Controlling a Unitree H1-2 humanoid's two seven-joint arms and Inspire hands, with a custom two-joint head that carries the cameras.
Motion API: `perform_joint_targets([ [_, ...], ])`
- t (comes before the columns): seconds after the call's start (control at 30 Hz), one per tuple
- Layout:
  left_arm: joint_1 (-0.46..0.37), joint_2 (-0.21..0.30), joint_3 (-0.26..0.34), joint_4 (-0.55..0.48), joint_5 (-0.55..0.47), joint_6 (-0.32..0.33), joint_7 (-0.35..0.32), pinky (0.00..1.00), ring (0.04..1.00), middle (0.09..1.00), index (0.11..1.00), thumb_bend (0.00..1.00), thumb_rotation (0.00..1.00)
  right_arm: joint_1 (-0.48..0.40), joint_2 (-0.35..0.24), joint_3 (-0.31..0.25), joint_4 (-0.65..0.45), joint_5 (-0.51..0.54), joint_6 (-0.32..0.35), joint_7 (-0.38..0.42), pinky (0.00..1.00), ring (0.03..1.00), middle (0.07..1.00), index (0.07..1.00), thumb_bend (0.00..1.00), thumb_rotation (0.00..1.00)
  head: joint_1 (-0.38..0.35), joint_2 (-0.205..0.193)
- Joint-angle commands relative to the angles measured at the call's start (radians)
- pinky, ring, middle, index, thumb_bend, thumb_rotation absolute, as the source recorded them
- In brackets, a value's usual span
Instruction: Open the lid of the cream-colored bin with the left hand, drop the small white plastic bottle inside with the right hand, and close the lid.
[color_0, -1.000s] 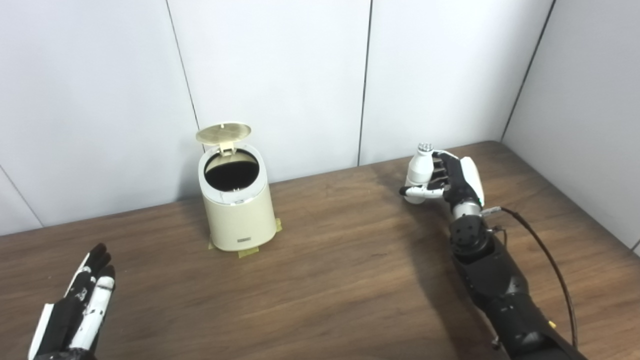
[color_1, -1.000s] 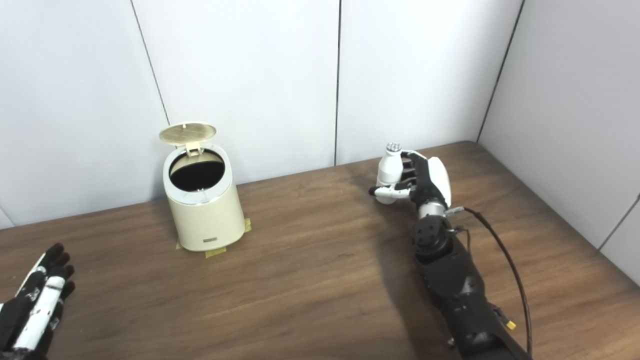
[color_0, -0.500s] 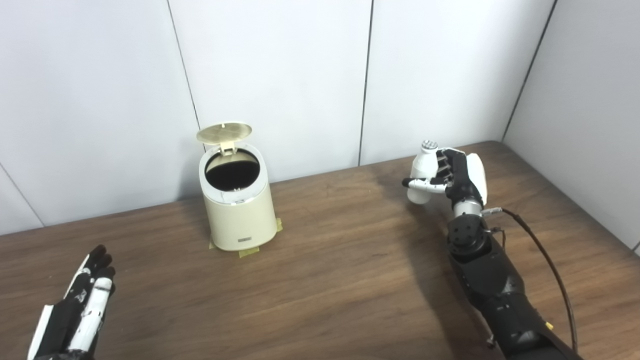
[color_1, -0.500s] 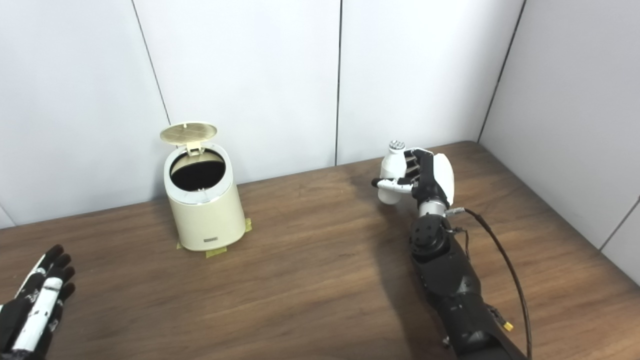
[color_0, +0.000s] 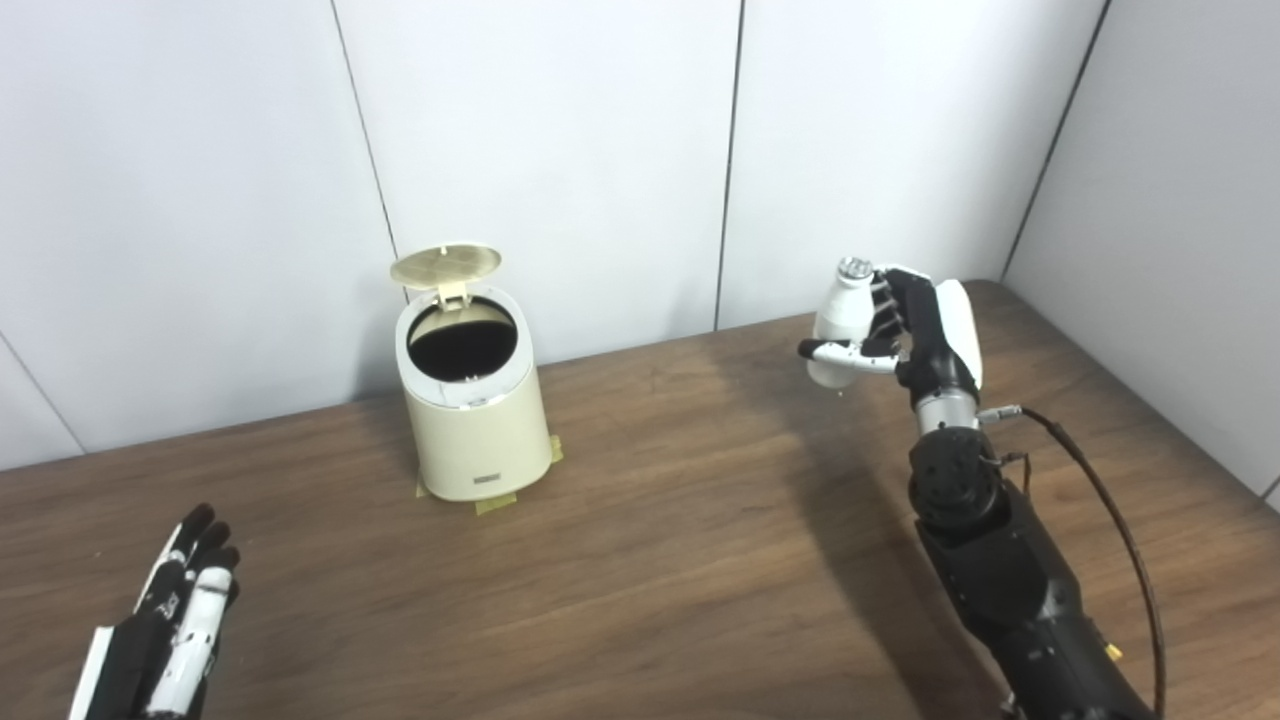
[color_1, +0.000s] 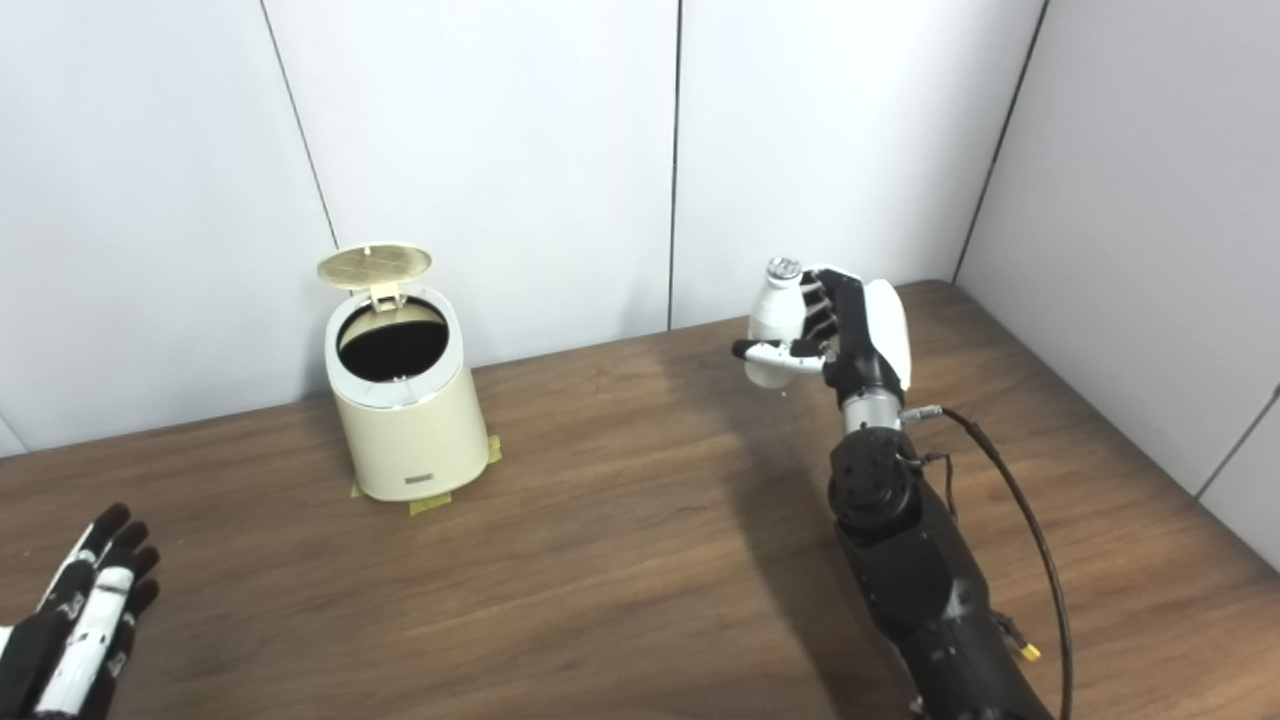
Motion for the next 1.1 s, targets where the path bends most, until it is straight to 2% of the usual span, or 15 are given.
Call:
perform_joint_targets([
  [0.0, -0.011, -0.009, 0.003, -0.020, 0.005, -0.023, 0.002, 0.98, 0.966, 0.970, 0.988, 0.31, 0.62, -0.023, -0.014, 0.000, -0.101, -0.016, -0.022, 0.017, 0.30, 0.355, 0.473, 0.557, 0.51, 0.00, 0.026, 0.002],
  [0.13, 0.008, -0.037, 0.001, -0.005, 0.009, -0.048, 0.003, 0.99, 0.966, 0.976, 0.984, 0.37, 0.61, -0.010, 0.013, 0.009, -0.209, -0.028, -0.004, 0.046, 0.31, 0.357, 0.482, 0.550, 0.51, 0.00, 0.076, 0.002],
  [0.17, 0.014, -0.046, 0.000, 0.001, 0.012, -0.055, 0.004, 0.99, 0.968, 0.979, 0.981, 0.37, 0.61, -0.008, 0.011, 0.017, -0.226, -0.042, -0.013, 0.053, 0.32, 0.358, 0.479, 0.550, 0.51, 0.00, 0.118, 0.002],
  [0.2, 0.020, -0.054, 0.000, 0.008, 0.015, -0.062, 0.005, 1.00, 0.967, 0.977, 0.974, 0.39, 0.61, -0.006, 0.011, 0.024, -0.245, -0.048, -0.019, 0.064, 0.39, 0.393, 0.469, 0.539, 0.51, 0.00, 0.133, 0.002],
  [0.27, 0.030, -0.067, -0.001, 0.022, 0.019, -0.079, 0.004, 1.00, 0.962, 0.970, 0.961, 0.41, 0.60, -0.005, 0.022, 0.031, -0.288, -0.047, -0.017, 0.086, 0.44, 0.425, 0.464, 0.519, 0.52, 0.00, 0.177, 0.001],
  [0.3, 0.034, -0.073, -0.004, 0.031, 0.027, -0.086, 0.005, 0.99, 0.960, 0.969, 0.958, 0.42, 0.60, -0.006, 0.030, 0.035, -0.313, -0.055, -0.003, 0.096, 0.38, 0.407, 0.469, 0.522, 0.52, 0.00, 0.205, 0.000],
  [0.33, 0.038, -0.077, -0.006, 0.041, 0.035, -0.095, 0.005, 0.98, 0.954, 0.963, 0.951, 0.44, 0.59, -0.009, 0.045, 0.040, -0.344, -0.057, 0.020, 0.109, 0.39, 0.418, 0.464, 0.512, 0.52, 0.00, 0.212, -0.001],
  [0.37, 0.042, -0.083, -0.012, 0.052, 0.050, -0.106, 0.010, 0.96, 0.943, 0.954, 0.942, 0.45, 0.59, -0.011, 0.060, 0.044, -0.374, -0.055, 0.046, 0.126, 0.33, 0.391, 0.470, 0.522, 0.52, 0.00, 0.254, -0.005],
  [0.43, 0.046, -0.091, -0.022, 0.067, 0.073, -0.122, 0.015, 0.93, 0.925, 0.940, 0.927, 0.46, 0.60, -0.015, 0.078, 0.051, -0.415, -0.051, 0.084, 0.153, 0.30, 0.368, 0.478, 0.541, 0.51, 0.00, 0.268, -0.008],
  [0.53, 0.050, -0.108, -0.034, 0.082, 0.098, -0.134, 0.030, 0.89, 0.903, 0.922, 0.917, 0.52, 0.62, -0.035, 0.105, 0.095, -0.448, -0.079, 0.073, 0.183, 0.30, 0.366, 0.483, 0.548, 0.51, 0.00, 0.300, -0.014],
  [0.73, 0.055, -0.119, -0.047, 0.094, 0.123, -0.157, 0.034, 0.88, 0.904, 0.918, 0.918, 0.54, 0.66, -0.056, 0.190, 0.139, -0.434, -0.054, 0.050, 0.210, 0.29, 0.356, 0.472, 0.555, 0.51, 0.00, 0.338, -0.026],
  [0.9, 0.055, -0.129, -0.050, 0.105, 0.128, -0.166, 0.034, 0.89, 0.916, 0.928, 0.919, 0.52, 0.67, -0.084, 0.236, 0.168, -0.369, -0.067, -0.001, 0.199, 0.30, 0.363, 0.470, 0.554, 0.51, 0.00, 0.357, -0.037],
  [1.07, 0.057, -0.137, -0.052, 0.106, 0.136, -0.167, 0.040, 0.89, 0.912, 0.919, 0.912, 0.52, 0.66, -0.146, 0.282, 0.168, -0.261, -0.068, -0.059, 0.158, 0.29, 0.359, 0.464, 0.552, 0.51, 0.00, 0.366, -0.044],
])
